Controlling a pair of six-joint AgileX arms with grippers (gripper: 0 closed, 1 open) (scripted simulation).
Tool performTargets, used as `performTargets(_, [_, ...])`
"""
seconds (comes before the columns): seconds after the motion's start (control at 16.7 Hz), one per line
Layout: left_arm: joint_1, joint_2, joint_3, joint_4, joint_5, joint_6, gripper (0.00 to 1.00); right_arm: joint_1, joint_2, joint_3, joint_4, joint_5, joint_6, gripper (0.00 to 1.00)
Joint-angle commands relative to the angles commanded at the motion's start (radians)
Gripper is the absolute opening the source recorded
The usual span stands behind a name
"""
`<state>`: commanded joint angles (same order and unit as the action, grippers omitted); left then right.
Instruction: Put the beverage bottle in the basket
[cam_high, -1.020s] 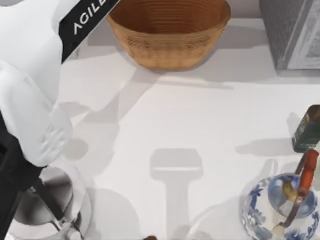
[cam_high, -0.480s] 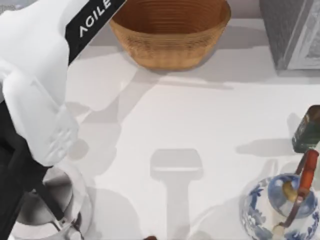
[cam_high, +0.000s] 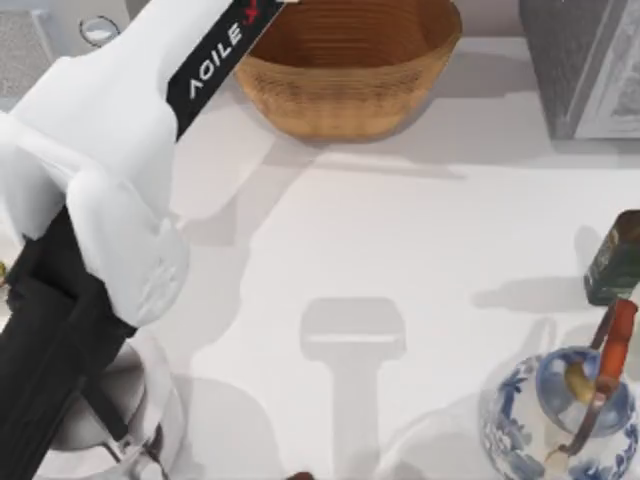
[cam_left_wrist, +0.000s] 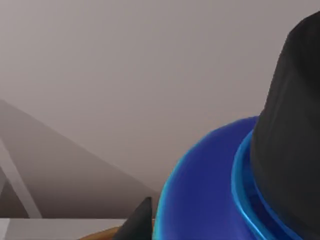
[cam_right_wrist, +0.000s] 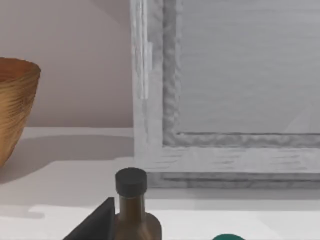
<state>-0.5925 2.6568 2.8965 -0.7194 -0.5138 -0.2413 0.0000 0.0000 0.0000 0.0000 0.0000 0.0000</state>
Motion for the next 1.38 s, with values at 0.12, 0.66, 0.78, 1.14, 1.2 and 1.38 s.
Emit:
performTargets(0.12, [0.001, 0.005, 0.005, 0.0, 0.001, 0.001, 0.0, 0.0, 0.0, 0.0, 0.0, 0.0, 0.0, 1.0])
performTargets(0.66, [0.001, 0.005, 0.005, 0.0, 0.001, 0.001, 0.53, 0.0, 0.0, 0.0, 0.0, 0.0, 0.0, 1.0])
performTargets(0.78, [0.001, 0.005, 0.005, 0.0, 0.001, 0.001, 0.68, 0.0, 0.0, 0.0, 0.0, 0.0, 0.0, 1.0])
performTargets(1.14, [0.001, 0.005, 0.005, 0.0, 0.001, 0.001, 1.0, 0.0, 0.0, 0.0, 0.0, 0.0, 0.0, 1.0])
performTargets(1.2, [0.001, 0.005, 0.005, 0.0, 0.001, 0.001, 1.0, 0.0, 0.0, 0.0, 0.0, 0.0, 0.0, 1.0])
performTargets(1.38, [0.001, 0.005, 0.005, 0.0, 0.001, 0.001, 1.0, 0.0, 0.0, 0.0, 0.0, 0.0, 0.0, 1.0])
